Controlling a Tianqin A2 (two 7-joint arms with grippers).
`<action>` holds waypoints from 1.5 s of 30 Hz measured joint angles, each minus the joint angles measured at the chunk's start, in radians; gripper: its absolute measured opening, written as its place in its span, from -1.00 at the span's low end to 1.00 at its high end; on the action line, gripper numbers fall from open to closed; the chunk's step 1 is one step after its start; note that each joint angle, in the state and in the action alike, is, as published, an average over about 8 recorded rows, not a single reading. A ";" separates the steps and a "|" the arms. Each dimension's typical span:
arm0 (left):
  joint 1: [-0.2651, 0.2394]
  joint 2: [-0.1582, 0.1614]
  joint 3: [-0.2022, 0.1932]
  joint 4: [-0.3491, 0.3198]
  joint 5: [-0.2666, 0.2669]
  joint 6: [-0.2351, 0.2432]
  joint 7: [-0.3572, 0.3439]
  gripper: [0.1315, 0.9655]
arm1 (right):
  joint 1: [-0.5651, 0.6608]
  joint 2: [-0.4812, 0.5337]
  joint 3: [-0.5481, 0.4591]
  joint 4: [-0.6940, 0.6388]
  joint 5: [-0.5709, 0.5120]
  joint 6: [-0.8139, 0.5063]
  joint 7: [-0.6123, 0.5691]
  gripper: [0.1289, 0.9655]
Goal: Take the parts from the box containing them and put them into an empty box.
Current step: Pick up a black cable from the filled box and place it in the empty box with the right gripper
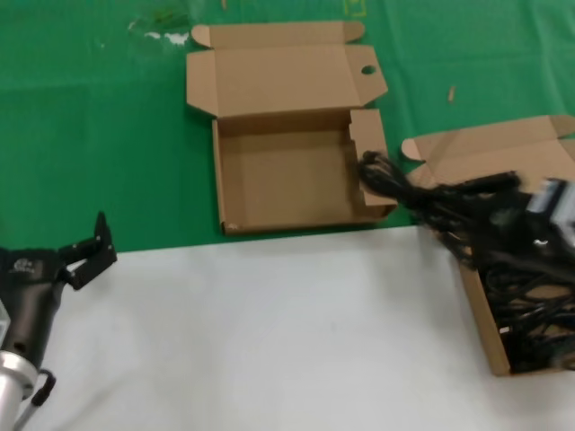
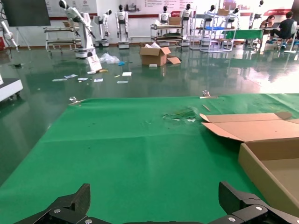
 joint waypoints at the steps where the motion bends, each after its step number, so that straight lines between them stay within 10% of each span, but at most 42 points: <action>1: 0.000 0.000 0.000 0.000 0.000 0.000 0.000 1.00 | 0.041 -0.034 -0.024 -0.013 -0.018 -0.029 -0.010 -0.82; 13: 0.000 0.000 0.000 0.000 0.000 0.000 0.000 1.00 | 0.512 -0.342 -0.287 -0.423 -0.057 -0.237 -0.303 -0.82; 25: 0.000 0.000 0.000 0.000 0.000 0.000 0.000 1.00 | 0.833 -0.495 -0.345 -0.937 -0.050 -0.289 -0.608 -0.82; 45: 0.000 0.000 0.000 0.000 0.000 0.000 0.000 1.00 | 0.859 -0.507 -0.345 -0.984 -0.046 -0.295 -0.637 -0.54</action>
